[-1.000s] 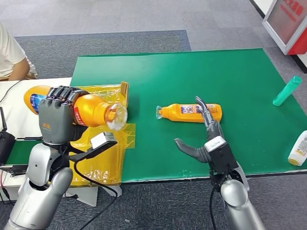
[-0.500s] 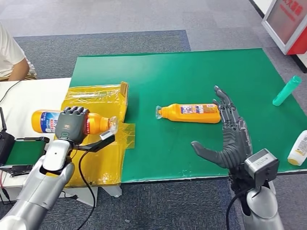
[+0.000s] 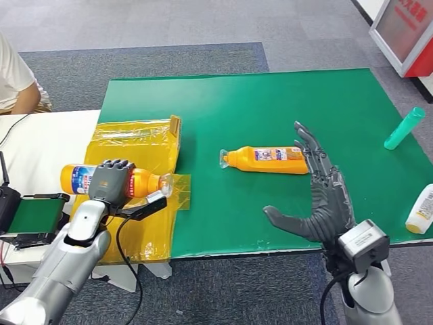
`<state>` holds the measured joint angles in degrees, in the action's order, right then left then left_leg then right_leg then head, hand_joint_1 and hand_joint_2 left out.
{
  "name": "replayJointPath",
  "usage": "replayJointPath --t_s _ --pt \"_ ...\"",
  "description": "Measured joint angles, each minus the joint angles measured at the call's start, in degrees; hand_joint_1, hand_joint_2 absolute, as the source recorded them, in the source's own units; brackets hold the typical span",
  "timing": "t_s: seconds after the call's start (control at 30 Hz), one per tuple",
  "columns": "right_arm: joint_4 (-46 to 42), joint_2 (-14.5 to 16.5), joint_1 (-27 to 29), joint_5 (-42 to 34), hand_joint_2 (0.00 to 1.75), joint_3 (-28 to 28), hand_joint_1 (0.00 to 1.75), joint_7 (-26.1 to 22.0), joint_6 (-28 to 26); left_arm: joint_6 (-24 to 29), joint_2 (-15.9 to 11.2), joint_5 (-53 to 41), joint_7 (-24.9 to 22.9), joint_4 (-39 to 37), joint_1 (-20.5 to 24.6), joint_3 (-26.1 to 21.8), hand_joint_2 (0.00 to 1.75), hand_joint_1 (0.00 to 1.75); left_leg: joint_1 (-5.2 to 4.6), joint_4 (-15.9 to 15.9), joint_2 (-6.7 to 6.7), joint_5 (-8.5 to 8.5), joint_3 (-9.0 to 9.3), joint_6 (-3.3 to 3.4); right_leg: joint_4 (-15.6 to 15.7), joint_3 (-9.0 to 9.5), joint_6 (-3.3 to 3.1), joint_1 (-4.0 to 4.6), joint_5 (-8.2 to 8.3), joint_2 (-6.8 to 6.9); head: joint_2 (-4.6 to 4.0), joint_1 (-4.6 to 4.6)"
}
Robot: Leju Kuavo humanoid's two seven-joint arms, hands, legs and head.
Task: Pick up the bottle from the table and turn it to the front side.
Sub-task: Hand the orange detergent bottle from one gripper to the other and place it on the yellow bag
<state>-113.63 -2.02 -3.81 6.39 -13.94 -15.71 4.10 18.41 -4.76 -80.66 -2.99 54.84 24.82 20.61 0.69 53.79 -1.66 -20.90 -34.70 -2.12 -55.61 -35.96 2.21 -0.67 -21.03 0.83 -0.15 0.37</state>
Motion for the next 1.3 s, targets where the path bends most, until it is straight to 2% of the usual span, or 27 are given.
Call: replayJointPath --t_s 0.17,0.8,0.83,0.93,0.97,1.3 --pt "-0.1 -0.4 0.3 0.6 1.75 -0.5 0.0 -0.1 0.0 0.4 0.0 0.3 0.1 -0.5 0.1 0.0 1.75 1.75 0.0 0.0 0.0 0.0 0.0 0.0 0.0 0.0 0.0 0.0 0.0 0.0 0.0 0.0" --pt "-3.4 -1.9 2.4 2.0 1.75 -2.9 0.0 -1.0 0.0 -0.5 4.0 4.0 0.6 -5.5 2.6 -0.3 1.75 1.74 0.0 0.0 0.0 0.0 -0.01 0.0 0.0 0.0 0.0 0.0 0.0 0.0 0.0 0.0" --pt "-3.4 -1.9 2.5 2.0 1.75 -2.9 0.0 -1.1 0.0 -0.5 4.1 4.2 0.6 -5.6 2.7 -0.3 1.75 1.3 0.0 0.0 0.0 0.0 -0.01 0.0 0.0 0.0 0.0 0.0 0.0 0.0 0.0 0.0" --pt "-3.4 -2.0 2.6 2.2 1.75 -2.9 0.0 -1.5 0.0 -0.5 4.4 4.9 0.9 -6.0 3.0 -0.3 0.44 0.0 0.0 0.0 0.0 0.0 -0.01 0.0 0.0 0.01 0.0 0.0 0.01 0.0 0.0 0.0" --pt "-3.5 -2.0 2.6 2.3 1.75 -2.9 0.0 -1.8 0.0 -0.4 4.6 5.2 1.1 -6.0 3.0 -0.3 0.0 0.0 0.0 0.0 0.0 0.0 -0.01 0.0 0.0 0.01 0.0 0.0 0.01 0.0 0.0 0.0" --pt "-4.7 -2.5 2.8 3.2 1.75 -2.9 0.0 -3.0 0.0 0.4 5.7 6.2 1.5 -6.1 3.2 -0.3 0.0 0.0 0.0 0.0 0.0 0.0 -0.01 0.0 0.0 0.02 0.0 0.0 0.0 0.0 0.0 -0.01"
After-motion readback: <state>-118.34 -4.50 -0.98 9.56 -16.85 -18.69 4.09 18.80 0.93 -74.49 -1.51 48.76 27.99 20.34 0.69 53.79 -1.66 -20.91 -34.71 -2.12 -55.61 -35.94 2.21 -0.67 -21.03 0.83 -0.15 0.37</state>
